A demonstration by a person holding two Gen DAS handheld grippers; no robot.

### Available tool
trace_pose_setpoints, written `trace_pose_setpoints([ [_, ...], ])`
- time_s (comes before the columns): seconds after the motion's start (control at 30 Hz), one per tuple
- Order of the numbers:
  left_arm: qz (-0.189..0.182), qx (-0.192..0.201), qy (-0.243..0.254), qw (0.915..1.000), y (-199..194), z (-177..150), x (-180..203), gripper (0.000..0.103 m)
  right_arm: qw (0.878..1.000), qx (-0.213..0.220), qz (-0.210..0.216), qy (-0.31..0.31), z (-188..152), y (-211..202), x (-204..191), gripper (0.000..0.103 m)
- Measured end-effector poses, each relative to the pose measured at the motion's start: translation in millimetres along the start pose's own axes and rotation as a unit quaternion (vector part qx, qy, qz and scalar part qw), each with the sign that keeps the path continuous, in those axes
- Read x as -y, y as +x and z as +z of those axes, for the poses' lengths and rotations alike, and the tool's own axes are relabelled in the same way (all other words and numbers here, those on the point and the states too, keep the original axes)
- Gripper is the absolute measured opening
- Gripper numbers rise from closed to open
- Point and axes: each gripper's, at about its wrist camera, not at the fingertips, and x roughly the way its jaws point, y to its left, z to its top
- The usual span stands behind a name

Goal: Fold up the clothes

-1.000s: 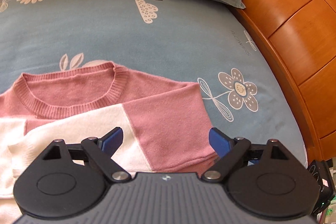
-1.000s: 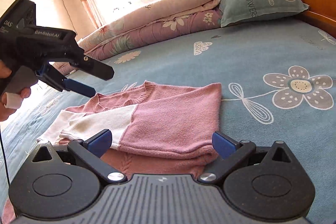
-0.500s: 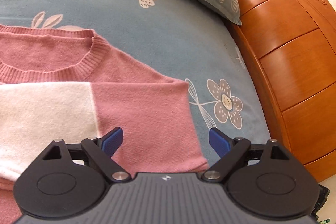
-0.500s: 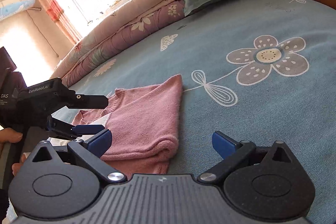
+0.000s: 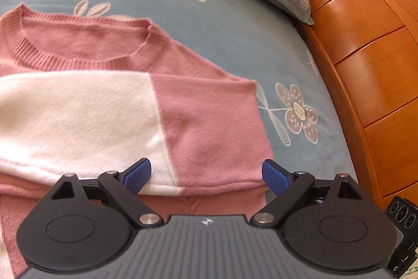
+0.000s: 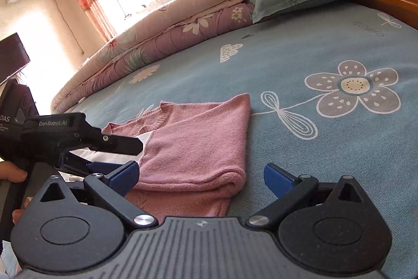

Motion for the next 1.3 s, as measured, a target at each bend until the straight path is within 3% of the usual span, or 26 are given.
trace_pose_setpoints([
  [0.1,0.001,0.015,-0.015,0.9998,-23,-2,2,0.09,1.0,0.0,0.005,0.0,3,2,-9,0.103],
  [0.3,0.022,0.037,0.035,0.9984,-107,-14,23,0.091,0.998,-0.022,0.043,-0.032,-1,3,-35,0.103],
  [0.53,0.057,0.022,0.062,0.9962,-174,-66,8,0.093,0.993,-0.068,0.054,-0.083,-29,-11,-74,0.103],
  [0.63,0.069,0.018,0.092,0.9932,-179,-97,-2,0.093,0.985,-0.099,0.06,-0.127,-50,-19,-92,0.103],
  [0.83,0.091,0.029,0.144,0.9849,-151,-163,-30,0.093,0.979,-0.12,-0.001,-0.167,-97,-29,-117,0.103],
  [0.97,0.092,0.017,0.14,0.9856,-131,-192,-48,0.093,0.972,-0.144,-0.05,-0.177,-119,-22,-123,0.103],
  [1.03,0.088,0.036,0.151,0.984,-132,-205,-52,0.094,0.967,-0.137,-0.071,-0.201,-127,-20,-129,0.103],
  [1.13,0.078,0.05,0.156,0.9834,-136,-219,-55,0.102,0.971,-0.125,-0.08,-0.185,-130,-22,-127,0.103],
  [1.3,0.087,0.065,0.182,0.9773,-144,-241,-55,0.102,0.974,-0.106,-0.092,-0.179,-133,-23,-128,0.103],
])
